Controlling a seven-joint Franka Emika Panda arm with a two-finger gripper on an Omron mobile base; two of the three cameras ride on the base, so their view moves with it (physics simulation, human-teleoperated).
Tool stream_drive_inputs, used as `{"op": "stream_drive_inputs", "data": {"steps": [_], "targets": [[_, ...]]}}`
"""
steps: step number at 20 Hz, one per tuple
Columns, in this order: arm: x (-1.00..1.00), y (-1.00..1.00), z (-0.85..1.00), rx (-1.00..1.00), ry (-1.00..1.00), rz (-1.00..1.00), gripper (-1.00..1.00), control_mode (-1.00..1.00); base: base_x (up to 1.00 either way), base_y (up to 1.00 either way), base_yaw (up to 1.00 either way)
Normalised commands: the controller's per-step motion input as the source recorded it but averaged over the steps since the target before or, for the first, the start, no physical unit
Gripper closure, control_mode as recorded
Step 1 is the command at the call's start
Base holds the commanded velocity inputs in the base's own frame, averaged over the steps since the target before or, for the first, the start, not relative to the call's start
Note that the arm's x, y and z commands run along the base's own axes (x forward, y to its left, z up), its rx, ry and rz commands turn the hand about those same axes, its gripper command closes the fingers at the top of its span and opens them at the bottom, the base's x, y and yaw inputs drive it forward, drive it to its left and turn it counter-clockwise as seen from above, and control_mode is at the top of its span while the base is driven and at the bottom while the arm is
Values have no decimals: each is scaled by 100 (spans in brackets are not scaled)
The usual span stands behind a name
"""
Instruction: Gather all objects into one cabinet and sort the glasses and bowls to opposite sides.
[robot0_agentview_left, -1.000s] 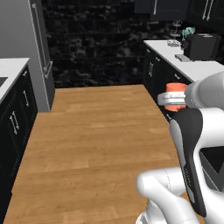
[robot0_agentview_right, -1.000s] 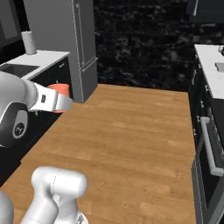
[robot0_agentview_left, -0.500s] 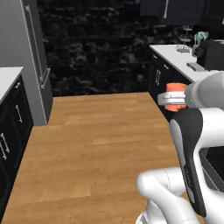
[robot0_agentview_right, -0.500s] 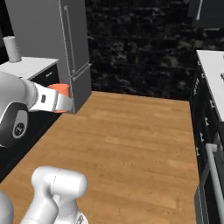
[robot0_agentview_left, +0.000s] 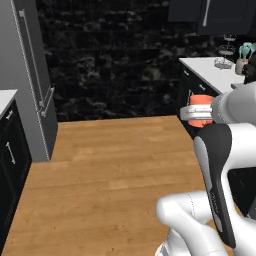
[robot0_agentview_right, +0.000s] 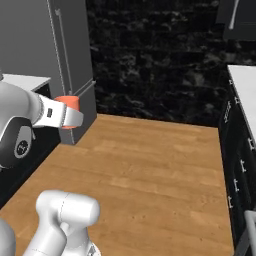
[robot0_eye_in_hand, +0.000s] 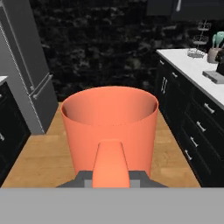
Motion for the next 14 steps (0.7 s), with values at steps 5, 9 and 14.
{"op": "stream_drive_inputs", "data": {"steps": [5, 9, 14], "targets": [[0, 0, 0, 0, 0, 0, 100, 100, 100, 0, -1], [0, 0, 0, 0, 0, 0, 100, 100, 100, 0, 0], [0, 0, 0, 0, 0, 0, 100, 100, 100, 0, 0]]}}
